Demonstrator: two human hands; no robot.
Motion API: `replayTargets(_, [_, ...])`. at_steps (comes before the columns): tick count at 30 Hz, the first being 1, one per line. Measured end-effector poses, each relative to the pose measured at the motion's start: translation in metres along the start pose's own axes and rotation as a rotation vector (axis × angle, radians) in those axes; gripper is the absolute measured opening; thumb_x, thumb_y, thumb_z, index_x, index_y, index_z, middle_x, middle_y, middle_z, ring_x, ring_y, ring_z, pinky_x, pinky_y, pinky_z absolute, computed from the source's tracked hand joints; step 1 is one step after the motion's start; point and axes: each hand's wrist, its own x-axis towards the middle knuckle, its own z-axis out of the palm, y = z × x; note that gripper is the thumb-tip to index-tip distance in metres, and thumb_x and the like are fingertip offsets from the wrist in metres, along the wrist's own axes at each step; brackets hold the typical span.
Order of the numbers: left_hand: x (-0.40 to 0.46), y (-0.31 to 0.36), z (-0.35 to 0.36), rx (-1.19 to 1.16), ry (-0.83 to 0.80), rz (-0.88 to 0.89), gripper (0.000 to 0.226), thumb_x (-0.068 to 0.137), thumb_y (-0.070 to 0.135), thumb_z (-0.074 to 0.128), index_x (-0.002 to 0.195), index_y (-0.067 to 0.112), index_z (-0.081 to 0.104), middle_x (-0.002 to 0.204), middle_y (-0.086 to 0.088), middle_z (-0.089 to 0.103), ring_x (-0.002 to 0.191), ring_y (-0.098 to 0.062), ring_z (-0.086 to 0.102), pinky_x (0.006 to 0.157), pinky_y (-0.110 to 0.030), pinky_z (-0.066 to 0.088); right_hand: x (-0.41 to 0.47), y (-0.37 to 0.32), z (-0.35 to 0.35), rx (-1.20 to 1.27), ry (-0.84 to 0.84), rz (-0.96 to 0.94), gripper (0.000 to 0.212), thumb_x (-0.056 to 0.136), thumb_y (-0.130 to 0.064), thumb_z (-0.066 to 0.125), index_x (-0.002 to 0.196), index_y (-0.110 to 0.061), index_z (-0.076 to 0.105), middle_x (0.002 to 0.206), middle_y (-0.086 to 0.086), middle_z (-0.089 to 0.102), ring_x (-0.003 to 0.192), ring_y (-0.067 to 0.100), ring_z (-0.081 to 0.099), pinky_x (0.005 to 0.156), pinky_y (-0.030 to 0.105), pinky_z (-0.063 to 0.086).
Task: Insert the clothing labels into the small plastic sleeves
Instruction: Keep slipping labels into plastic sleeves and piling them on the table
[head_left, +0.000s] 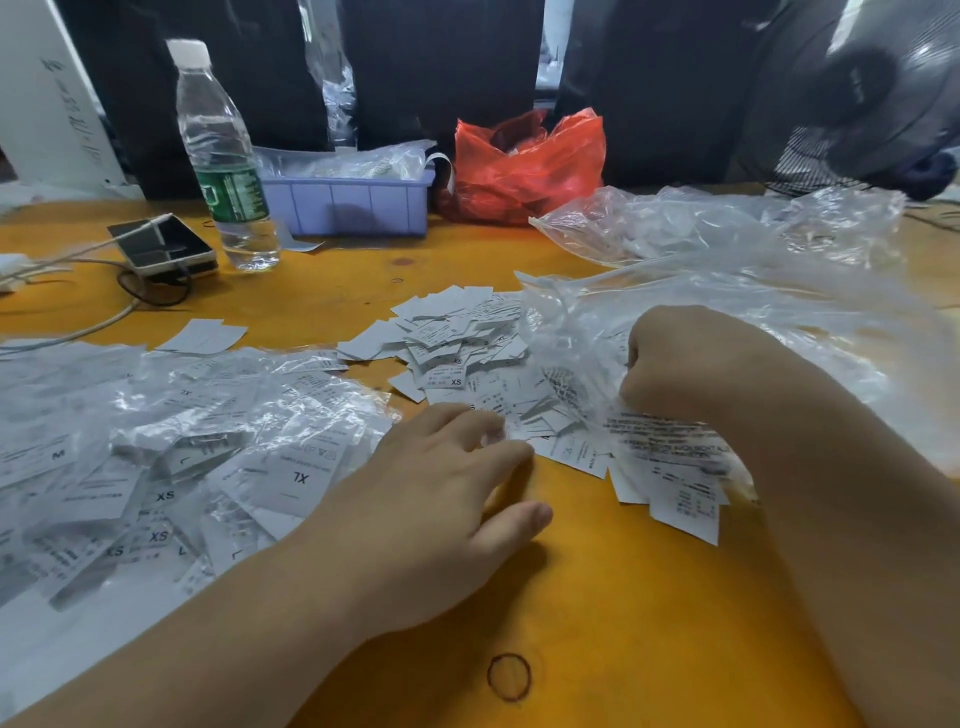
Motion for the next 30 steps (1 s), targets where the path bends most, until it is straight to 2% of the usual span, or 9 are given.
replayTargets(4, [0.002,0.003,0.003,0.004,-0.033,-0.083,0.069,0.076,0.082,0.008,0.141,0.058,0.009,0.159,0.019,-0.011,0.143,-0.002,-0.02,0.117,-0.035,0.0,-0.001,-0.001,0.001,0.016,-0.055,0.004,0.016,0.081,-0.021,0.056,0.073,-0.014,0.044,0.085,0.005,0.044,0.074,0.024,0.048,0.057,0.028,0.034])
replayTargets(8, [0.003,0.006,0.002,0.028,-0.047,-0.088,0.078,0.073,0.08,0.004,0.146,0.054,0.005,0.16,0.019,-0.004,0.144,-0.004,-0.014,0.117,-0.032,0.0,0.0,-0.003,0.003,0.062,-0.106,-0.023,0.024,0.084,-0.022,0.055,0.067,-0.013,0.042,0.066,0.002,0.042,0.057,0.016,0.038,0.049,0.026,0.027])
replayTargets(15, [0.004,0.009,0.003,0.055,0.031,0.0,0.066,0.093,0.064,0.019,0.152,0.038,0.013,0.157,0.025,0.007,0.135,0.008,-0.006,0.107,-0.014,-0.004,0.003,-0.003,0.005,0.158,0.024,-0.012,0.018,0.081,-0.013,0.056,0.069,-0.012,0.043,0.066,0.002,0.043,0.054,0.016,0.037,0.046,0.026,0.026])
replayTargets(18, [0.004,0.008,0.002,0.026,0.121,0.033,0.059,0.096,0.056,0.027,0.15,0.035,0.024,0.152,0.024,0.021,0.132,0.006,0.004,0.104,-0.01,0.002,0.003,-0.003,0.002,0.211,0.086,-0.008,0.006,0.085,-0.007,0.055,0.09,-0.008,0.057,0.087,0.008,0.058,0.066,0.018,0.051,0.056,0.027,0.044])
replayTargets(20, [0.003,0.008,-0.002,-0.042,0.204,0.054,0.051,0.097,0.047,0.039,0.145,0.032,0.038,0.145,0.022,0.033,0.127,0.009,0.016,0.101,-0.002,0.006,0.002,-0.001,0.0,0.206,0.107,0.014,0.028,0.086,0.0,0.05,0.111,-0.004,0.061,0.109,0.014,0.063,0.09,0.027,0.063,0.076,0.035,0.054])
replayTargets(22, [0.002,0.009,-0.006,-0.108,0.314,0.069,0.038,0.095,0.032,0.055,0.133,0.025,0.056,0.133,0.018,0.049,0.115,0.012,0.029,0.096,0.006,0.012,0.001,0.001,-0.003,0.199,0.149,0.023,0.036,0.085,0.004,0.047,0.118,-0.003,0.061,0.118,0.016,0.062,0.104,0.031,0.063,0.086,0.039,0.054])
replayTargets(24, [0.0,0.007,-0.01,-0.16,0.447,0.061,0.029,0.091,0.017,0.064,0.12,0.019,0.067,0.121,0.014,0.059,0.108,0.009,0.04,0.092,0.007,0.021,-0.001,0.002,-0.007,0.209,0.203,0.018,0.036,0.084,0.006,0.047,0.116,-0.002,0.061,0.116,0.017,0.062,0.103,0.032,0.062,0.084,0.041,0.053])
replayTargets(27, [-0.001,0.003,-0.013,-0.219,0.596,0.038,0.027,0.085,0.005,0.069,0.11,0.016,0.071,0.113,0.01,0.063,0.102,0.001,0.054,0.091,0.001,0.035,-0.003,0.004,-0.011,0.207,0.28,0.0,0.034,0.082,0.005,0.049,0.113,-0.002,0.061,0.111,0.017,0.061,0.095,0.033,0.061,0.077,0.039,0.052])
replayTargets(30, [-0.001,0.002,-0.018,-0.279,0.643,0.034,0.025,0.085,0.01,0.065,0.108,0.016,0.072,0.109,0.012,0.063,0.088,-0.002,0.06,0.083,-0.006,0.045,-0.004,0.002,-0.013,0.196,0.315,0.005,0.026,0.079,0.002,0.051,0.104,-0.002,0.058,0.091,0.011,0.054,0.068,0.022,0.05,0.055,0.028,0.043])
